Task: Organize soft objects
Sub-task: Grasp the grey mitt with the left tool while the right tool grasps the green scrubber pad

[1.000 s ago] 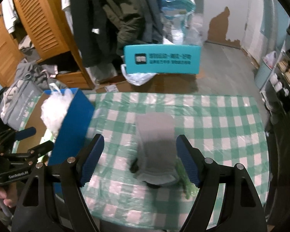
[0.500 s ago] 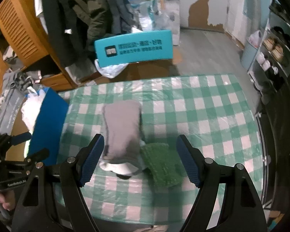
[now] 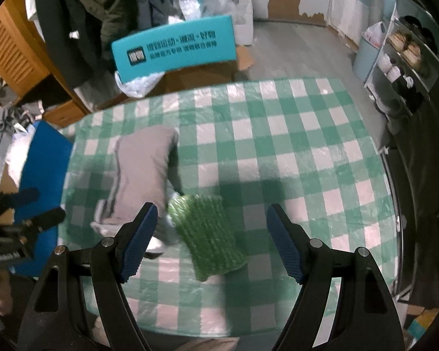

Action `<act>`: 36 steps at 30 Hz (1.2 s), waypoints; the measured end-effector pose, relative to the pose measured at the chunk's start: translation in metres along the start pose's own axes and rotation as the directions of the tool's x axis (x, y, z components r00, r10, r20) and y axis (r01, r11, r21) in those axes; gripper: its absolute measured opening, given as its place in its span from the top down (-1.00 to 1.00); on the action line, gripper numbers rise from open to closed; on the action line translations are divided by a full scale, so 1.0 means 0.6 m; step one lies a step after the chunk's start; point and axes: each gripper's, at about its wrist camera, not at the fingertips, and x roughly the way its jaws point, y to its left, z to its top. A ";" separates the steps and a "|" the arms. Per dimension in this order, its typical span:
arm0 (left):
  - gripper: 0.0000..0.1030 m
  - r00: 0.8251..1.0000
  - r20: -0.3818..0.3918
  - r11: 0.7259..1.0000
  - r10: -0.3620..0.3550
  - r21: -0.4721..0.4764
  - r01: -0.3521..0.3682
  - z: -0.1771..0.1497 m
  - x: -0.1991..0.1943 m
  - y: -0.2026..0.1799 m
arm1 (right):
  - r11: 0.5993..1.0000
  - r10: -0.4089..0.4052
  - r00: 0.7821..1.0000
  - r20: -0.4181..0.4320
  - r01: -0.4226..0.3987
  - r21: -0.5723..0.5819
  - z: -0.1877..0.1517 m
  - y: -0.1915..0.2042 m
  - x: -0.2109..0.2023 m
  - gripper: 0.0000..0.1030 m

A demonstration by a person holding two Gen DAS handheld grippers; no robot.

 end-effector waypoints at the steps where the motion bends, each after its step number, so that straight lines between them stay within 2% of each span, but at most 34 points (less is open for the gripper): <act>1: -0.56 1.000 -0.001 1.000 -0.003 -0.002 0.003 0.003 0.002 -0.002 | 1.000 0.000 1.000 -0.009 0.000 0.000 -0.002 -0.002 0.005 -0.50; 7: -0.66 1.000 -0.014 1.000 -0.018 0.002 0.018 0.026 0.018 -0.031 | 1.000 0.015 0.999 -0.052 -0.016 -0.007 -0.019 -0.008 0.029 -0.50; 13: -0.66 0.999 -0.047 1.000 -0.019 -0.011 0.018 0.040 0.048 -0.050 | 0.995 0.056 0.992 -0.113 -0.064 -0.076 -0.043 0.007 0.054 -0.50; 23: -0.66 0.995 -0.091 0.999 -0.030 -0.045 0.026 0.049 0.074 -0.055 | 0.990 0.024 0.984 -0.176 -0.048 -0.134 -0.059 0.015 0.109 -0.46; 25: -0.66 0.995 -0.095 0.998 -0.042 -0.054 0.037 0.053 0.076 -0.058 | 0.990 0.022 0.983 -0.184 -0.047 -0.130 -0.060 0.012 0.117 -0.31; 27: -0.66 0.994 -0.100 0.997 -0.049 -0.056 0.044 0.058 0.080 -0.064 | 0.991 0.034 0.979 -0.203 -0.060 -0.123 -0.060 0.009 0.125 0.02; 28: -0.66 0.993 -0.103 0.997 -0.051 -0.058 0.046 0.060 0.082 -0.067 | 0.991 0.038 0.977 -0.211 -0.064 -0.119 -0.061 0.008 0.128 0.11; 29: -0.66 0.993 -0.107 0.997 -0.054 -0.060 0.048 0.062 0.085 -0.071 | 0.991 0.038 0.975 -0.221 -0.065 -0.113 -0.062 0.005 0.132 0.32; 30: -0.66 0.992 -0.113 0.997 -0.057 -0.064 0.050 0.065 0.089 -0.075 | 0.992 0.036 0.974 -0.225 -0.062 -0.108 -0.062 0.002 0.134 0.61; 34: -0.66 0.990 -0.123 0.995 -0.073 -0.075 0.064 0.075 0.101 -0.094 | 0.995 0.055 0.977 -0.206 -0.071 -0.071 -0.058 -0.009 0.127 0.84; 36: -0.66 0.990 -0.128 0.997 -0.059 -0.062 0.051 0.079 0.108 -0.106 | 0.996 0.057 0.980 -0.188 -0.070 -0.061 -0.056 -0.015 0.119 0.84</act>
